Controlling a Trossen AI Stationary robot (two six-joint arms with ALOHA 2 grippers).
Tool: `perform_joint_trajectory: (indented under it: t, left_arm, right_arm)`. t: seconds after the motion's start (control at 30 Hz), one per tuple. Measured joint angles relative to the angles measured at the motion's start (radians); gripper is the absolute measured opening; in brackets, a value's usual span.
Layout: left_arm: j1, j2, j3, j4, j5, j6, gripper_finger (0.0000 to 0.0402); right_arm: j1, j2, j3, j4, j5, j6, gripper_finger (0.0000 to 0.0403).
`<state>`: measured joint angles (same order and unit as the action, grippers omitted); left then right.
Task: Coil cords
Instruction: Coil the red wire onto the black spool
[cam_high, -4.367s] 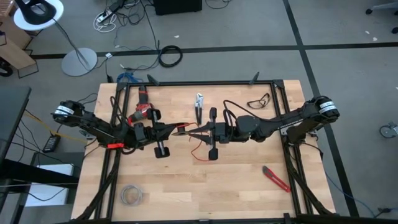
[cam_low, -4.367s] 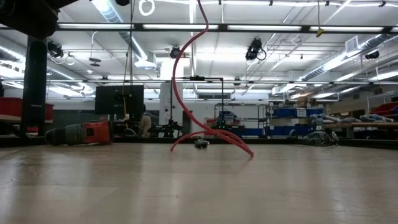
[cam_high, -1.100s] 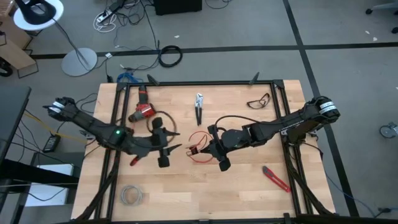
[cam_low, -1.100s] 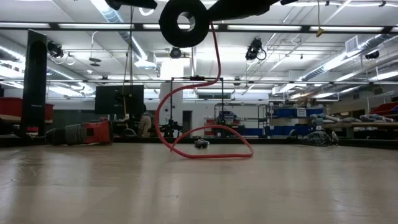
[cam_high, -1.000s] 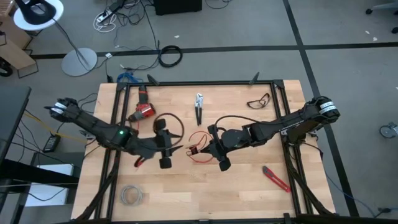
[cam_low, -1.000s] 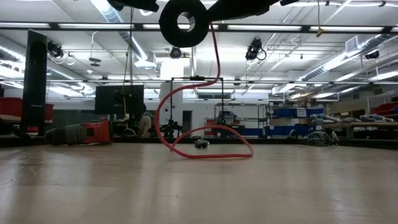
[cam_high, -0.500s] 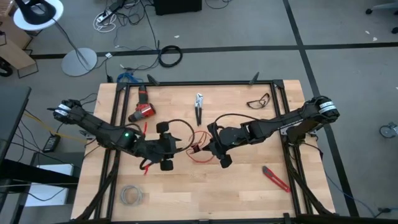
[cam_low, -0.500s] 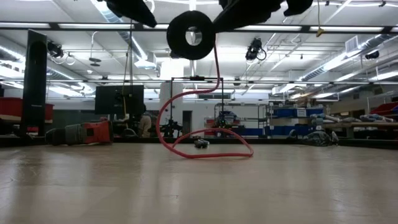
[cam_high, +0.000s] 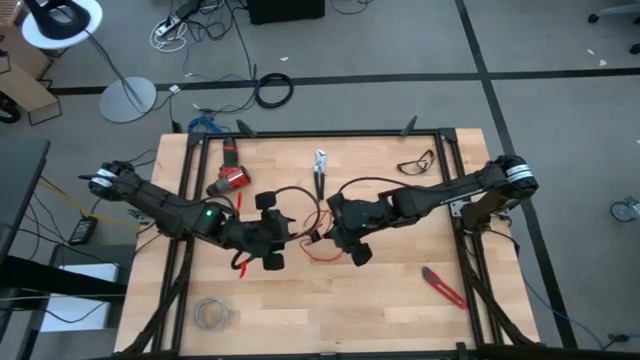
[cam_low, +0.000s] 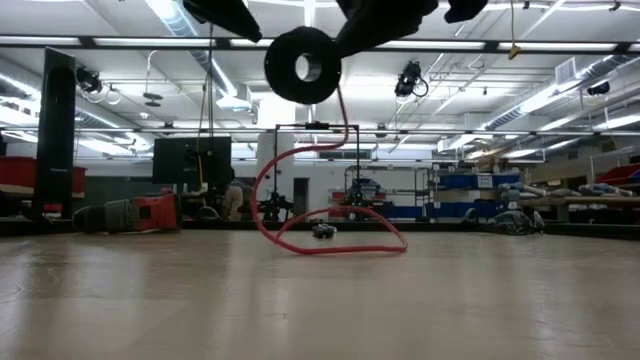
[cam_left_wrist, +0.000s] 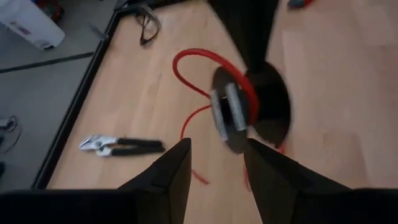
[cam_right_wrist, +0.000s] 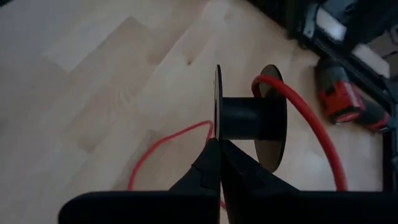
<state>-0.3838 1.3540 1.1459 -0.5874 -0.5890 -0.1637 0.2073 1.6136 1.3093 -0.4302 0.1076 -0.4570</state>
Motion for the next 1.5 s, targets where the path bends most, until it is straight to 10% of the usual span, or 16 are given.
perform_joint_trajectory:
  t: [0.9, 1.5]
  left_arm:
    - [-0.017, 0.001, 0.001, -0.044, 0.041, -0.075, 0.0147]
    - [-0.017, 0.001, 0.001, -0.069, 0.038, -0.024, 0.0007]
  right_arm:
    - [0.006, 0.121, 0.207, -0.079, 0.046, -0.068, 0.0]
    - [0.007, 0.121, 0.207, -0.071, 0.063, -0.068, 0.0]
